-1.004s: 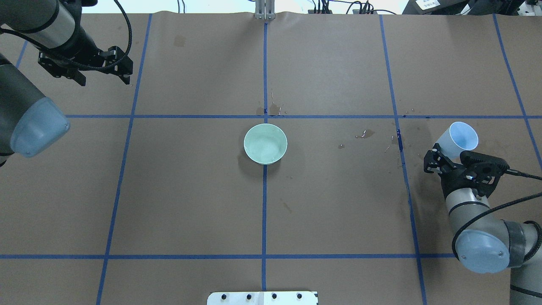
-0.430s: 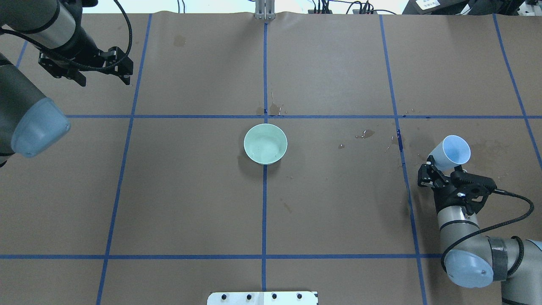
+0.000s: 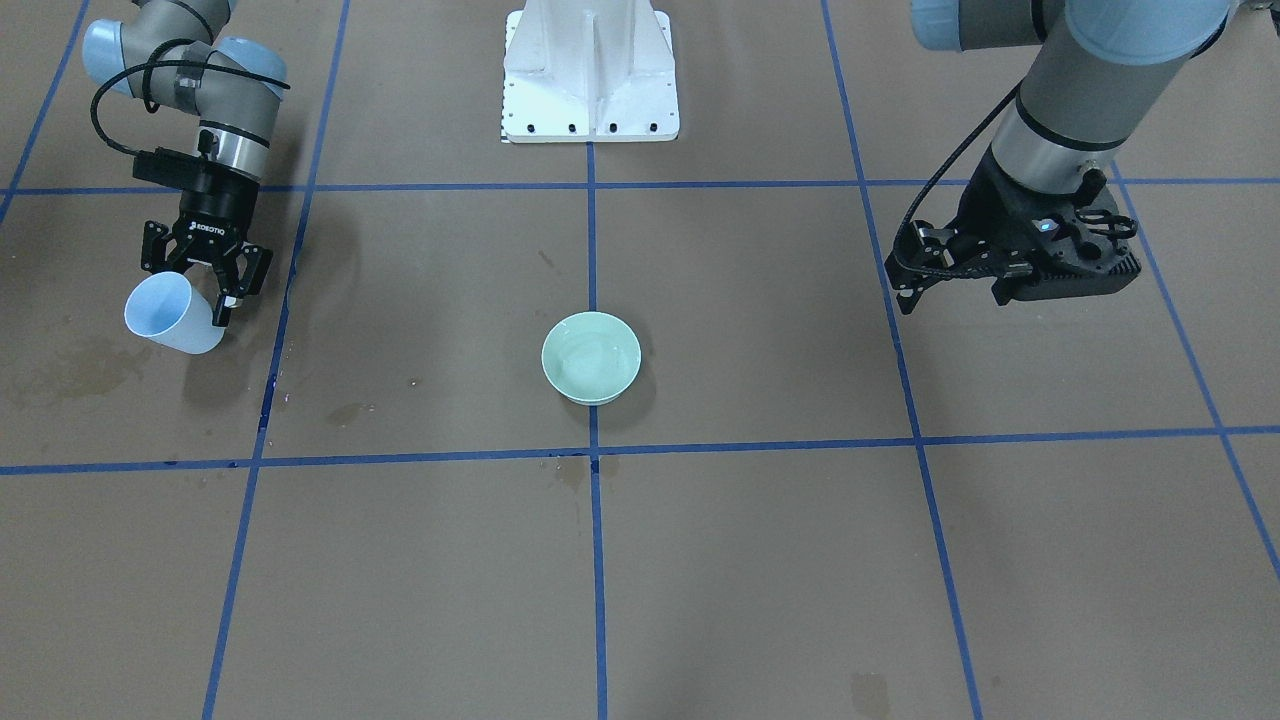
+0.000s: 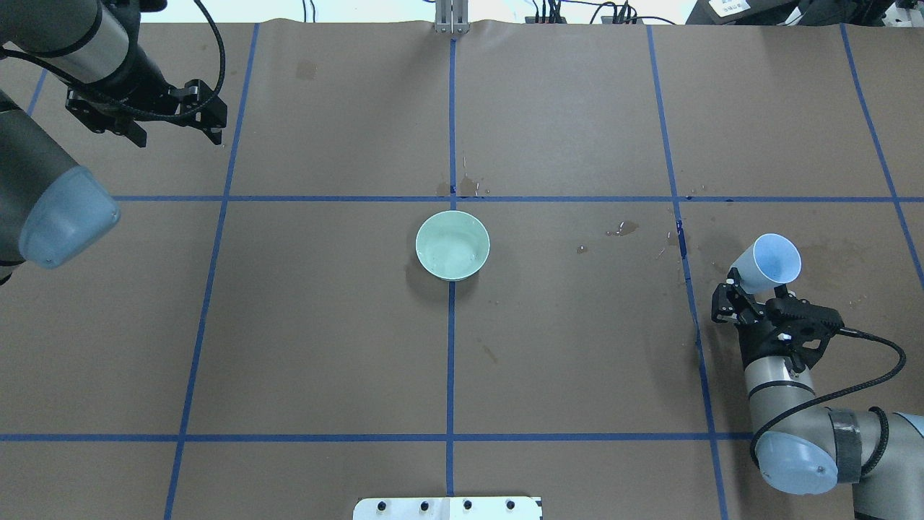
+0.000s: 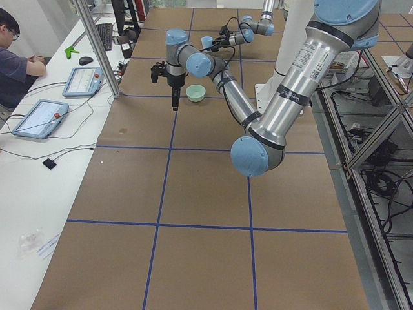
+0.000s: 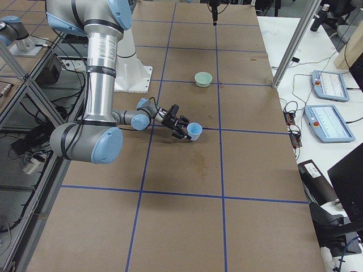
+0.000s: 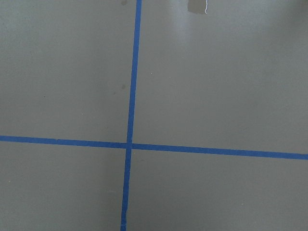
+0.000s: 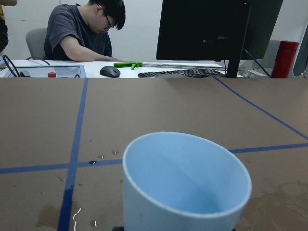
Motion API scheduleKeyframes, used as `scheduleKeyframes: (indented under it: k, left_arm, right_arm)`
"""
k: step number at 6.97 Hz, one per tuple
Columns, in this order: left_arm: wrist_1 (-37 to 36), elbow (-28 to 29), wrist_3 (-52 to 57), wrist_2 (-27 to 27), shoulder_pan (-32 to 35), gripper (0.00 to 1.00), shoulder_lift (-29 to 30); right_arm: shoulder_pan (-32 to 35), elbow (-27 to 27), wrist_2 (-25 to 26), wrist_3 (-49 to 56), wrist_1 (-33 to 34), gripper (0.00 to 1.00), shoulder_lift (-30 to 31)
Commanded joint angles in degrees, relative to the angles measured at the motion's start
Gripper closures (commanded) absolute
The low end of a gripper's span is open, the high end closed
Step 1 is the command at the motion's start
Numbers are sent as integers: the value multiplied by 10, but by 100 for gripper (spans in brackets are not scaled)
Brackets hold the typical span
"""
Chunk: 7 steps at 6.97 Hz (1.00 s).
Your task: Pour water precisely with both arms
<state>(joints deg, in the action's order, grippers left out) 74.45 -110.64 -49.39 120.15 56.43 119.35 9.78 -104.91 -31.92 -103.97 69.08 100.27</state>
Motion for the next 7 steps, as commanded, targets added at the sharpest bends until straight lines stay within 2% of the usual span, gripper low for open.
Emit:
scheduleKeyframes:
  k: [1, 3, 4, 5, 6, 7]
  left_arm:
    - [0, 1, 0, 0, 0, 0, 0]
    - [0, -1, 0, 0, 0, 0, 0]
    - [0, -1, 0, 0, 1, 0, 0]
    - [0, -2, 0, 0, 1, 0, -1]
    - [0, -2, 0, 0, 1, 0, 0]
    - [-4, -3, 0, 0, 1, 0, 0]
  right_arm:
    - [-4, 22, 14, 0, 0, 100, 0]
    - [-6, 24, 15, 1, 0, 98, 0]
    - [-6, 24, 22, 0, 0, 75, 0]
    - [-7, 25, 24, 1, 0, 61, -1]
    - [-7, 25, 26, 0, -1, 1, -1]
    - [-7, 23, 28, 0, 0, 0, -1]
